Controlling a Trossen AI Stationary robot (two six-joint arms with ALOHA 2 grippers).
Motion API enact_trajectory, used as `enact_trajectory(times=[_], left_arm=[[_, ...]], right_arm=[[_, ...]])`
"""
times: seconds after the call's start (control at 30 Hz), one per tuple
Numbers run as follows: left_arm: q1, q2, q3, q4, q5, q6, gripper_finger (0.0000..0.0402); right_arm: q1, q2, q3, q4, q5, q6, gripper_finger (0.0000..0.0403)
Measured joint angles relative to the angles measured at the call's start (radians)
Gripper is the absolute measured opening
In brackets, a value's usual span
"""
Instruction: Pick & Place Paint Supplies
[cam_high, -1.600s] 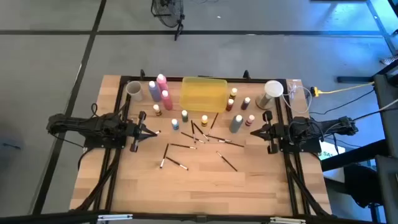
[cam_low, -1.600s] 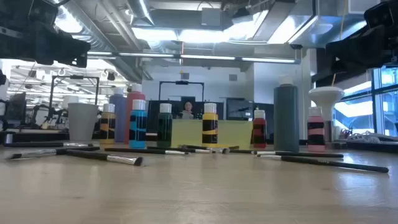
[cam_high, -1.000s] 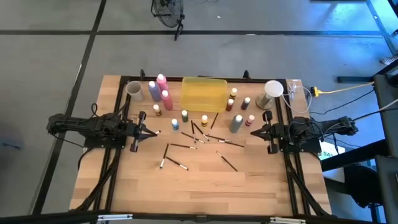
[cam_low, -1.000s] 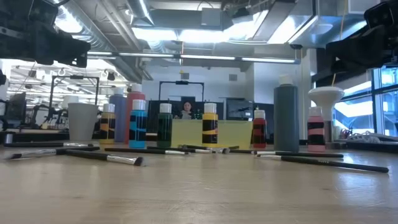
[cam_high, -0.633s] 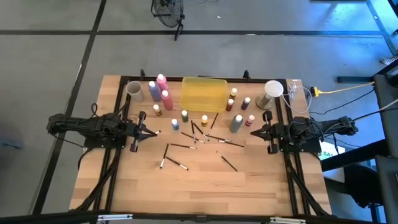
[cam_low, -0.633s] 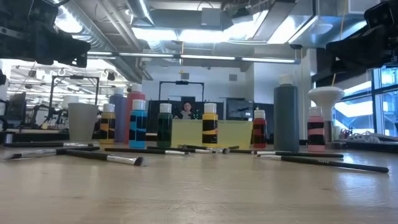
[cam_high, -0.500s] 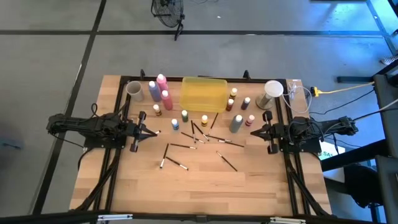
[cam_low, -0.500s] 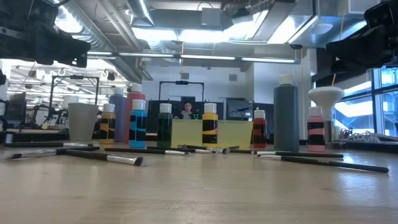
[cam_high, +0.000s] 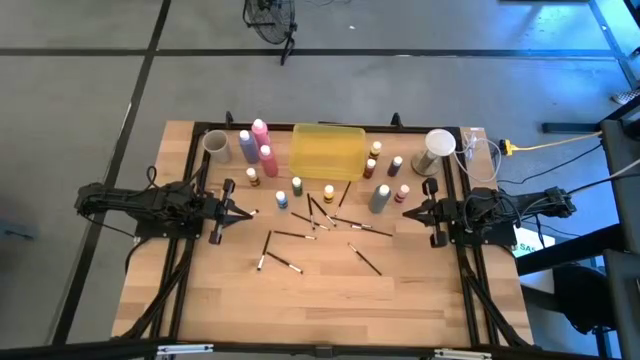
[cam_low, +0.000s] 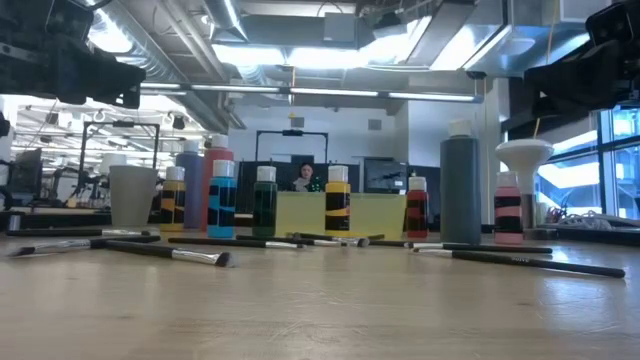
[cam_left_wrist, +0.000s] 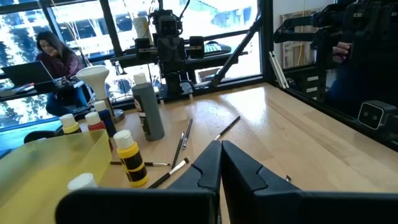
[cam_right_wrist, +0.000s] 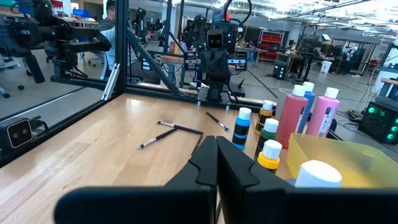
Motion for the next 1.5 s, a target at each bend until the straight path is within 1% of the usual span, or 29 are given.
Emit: enact_trajectory(times=[0.93, 1.0, 1.1, 1.13, 1.23, 1.4, 1.43, 1.5], left_arm=[[0.0, 0.0, 0.0, 0.0, 0.0, 0.0, 0.0006], [0.0, 0.0, 0.0, 0.0, 0.0, 0.0, 0.0006], [0.0, 0.0, 0.0, 0.0, 0.0, 0.0, 0.0006], [0.0, 0.0, 0.0, 0.0, 0.0, 0.0, 0.0006], [0.0, 0.0, 0.0, 0.001, 0.0, 0.0, 0.0006], [0.0, 0.0, 0.0, 0.019, -0.003, 0.0, 0.0006], [0.0, 0.0, 0.0, 0.027, -0.003, -0.009, 0.0006], [-0.001, 0.0, 0.0, 0.044, 0.009, -0.079, 0.0006]], right_arm=[[0.0, 0.0, 0.0, 0.0, 0.003, 0.003, 0.0001], [0.001, 0.0, 0.0, 0.0, -0.012, 0.065, 0.0001], [0.002, 0.0, 0.0, 0.0, -0.072, 0.192, 0.0001], [0.002, 0.0, 0.0, 0.006, -0.076, 0.216, 0.0001], [0.002, 0.0, 0.0, 0.036, -0.045, 0.236, 0.0001], [0.002, 0.0, 0.0, 0.026, -0.05, 0.267, 0.0001], [0.002, 0.0, 0.0, 0.038, -0.051, 0.267, 0.0001], [0.002, 0.0, 0.0, 0.084, -0.053, 0.274, 0.0001]])
